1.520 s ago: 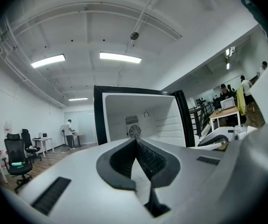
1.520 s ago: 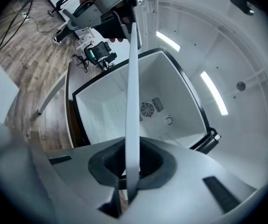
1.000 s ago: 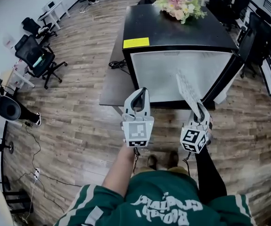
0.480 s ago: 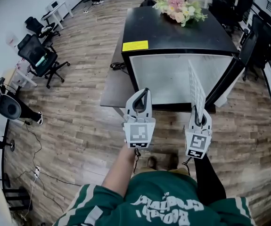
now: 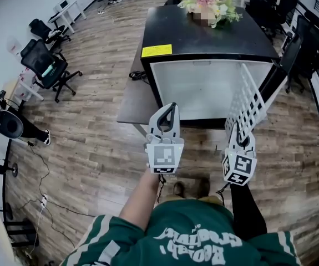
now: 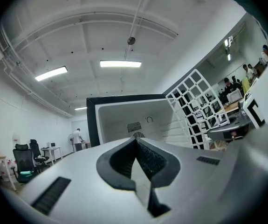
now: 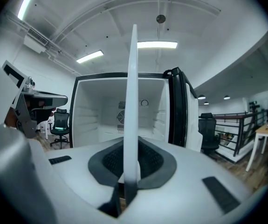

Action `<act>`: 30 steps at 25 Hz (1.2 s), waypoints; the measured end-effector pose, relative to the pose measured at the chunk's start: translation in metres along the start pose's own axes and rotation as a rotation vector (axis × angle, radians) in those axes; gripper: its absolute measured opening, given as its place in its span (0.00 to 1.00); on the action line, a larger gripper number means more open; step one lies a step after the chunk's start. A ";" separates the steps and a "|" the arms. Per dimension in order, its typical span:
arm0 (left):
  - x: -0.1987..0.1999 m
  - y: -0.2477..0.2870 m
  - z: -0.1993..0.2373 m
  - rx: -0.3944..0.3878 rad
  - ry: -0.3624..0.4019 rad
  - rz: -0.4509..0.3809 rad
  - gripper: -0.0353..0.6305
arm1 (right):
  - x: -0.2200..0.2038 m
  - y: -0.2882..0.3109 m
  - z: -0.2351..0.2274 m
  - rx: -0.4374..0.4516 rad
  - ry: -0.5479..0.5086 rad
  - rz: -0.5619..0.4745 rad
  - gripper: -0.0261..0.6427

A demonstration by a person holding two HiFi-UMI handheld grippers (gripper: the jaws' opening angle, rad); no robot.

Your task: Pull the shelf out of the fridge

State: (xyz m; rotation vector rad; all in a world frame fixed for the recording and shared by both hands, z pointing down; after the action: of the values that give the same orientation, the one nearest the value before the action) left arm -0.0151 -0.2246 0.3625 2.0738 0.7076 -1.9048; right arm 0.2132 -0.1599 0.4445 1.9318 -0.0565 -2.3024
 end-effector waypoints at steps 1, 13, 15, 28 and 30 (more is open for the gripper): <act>0.000 0.000 -0.001 -0.002 0.003 0.001 0.08 | 0.000 -0.001 -0.002 -0.007 0.000 0.000 0.09; 0.000 0.005 -0.002 0.011 0.021 0.004 0.08 | 0.012 -0.003 -0.005 -0.015 -0.078 -0.041 0.09; 0.001 0.005 -0.001 0.016 0.017 0.002 0.07 | 0.013 -0.002 -0.007 -0.010 -0.041 -0.042 0.09; -0.001 0.007 -0.003 0.011 0.037 0.011 0.08 | 0.014 0.000 -0.005 0.024 -0.039 -0.060 0.09; -0.001 0.007 -0.003 0.009 0.038 0.014 0.07 | 0.015 0.000 -0.005 0.023 -0.040 -0.061 0.09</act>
State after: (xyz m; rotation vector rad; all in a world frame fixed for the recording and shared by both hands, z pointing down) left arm -0.0085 -0.2294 0.3628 2.1203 0.6928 -1.8693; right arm 0.2159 -0.1611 0.4284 1.9248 -0.0288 -2.3892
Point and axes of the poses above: the fingertips, and each gripper's own axes: y forward along the fingers, z to its left, x out of its top, the point moved 4 cm from there along -y, backward along the fingers, and after that the axes turned 6 degrees about -y, right-handed, at the moved point
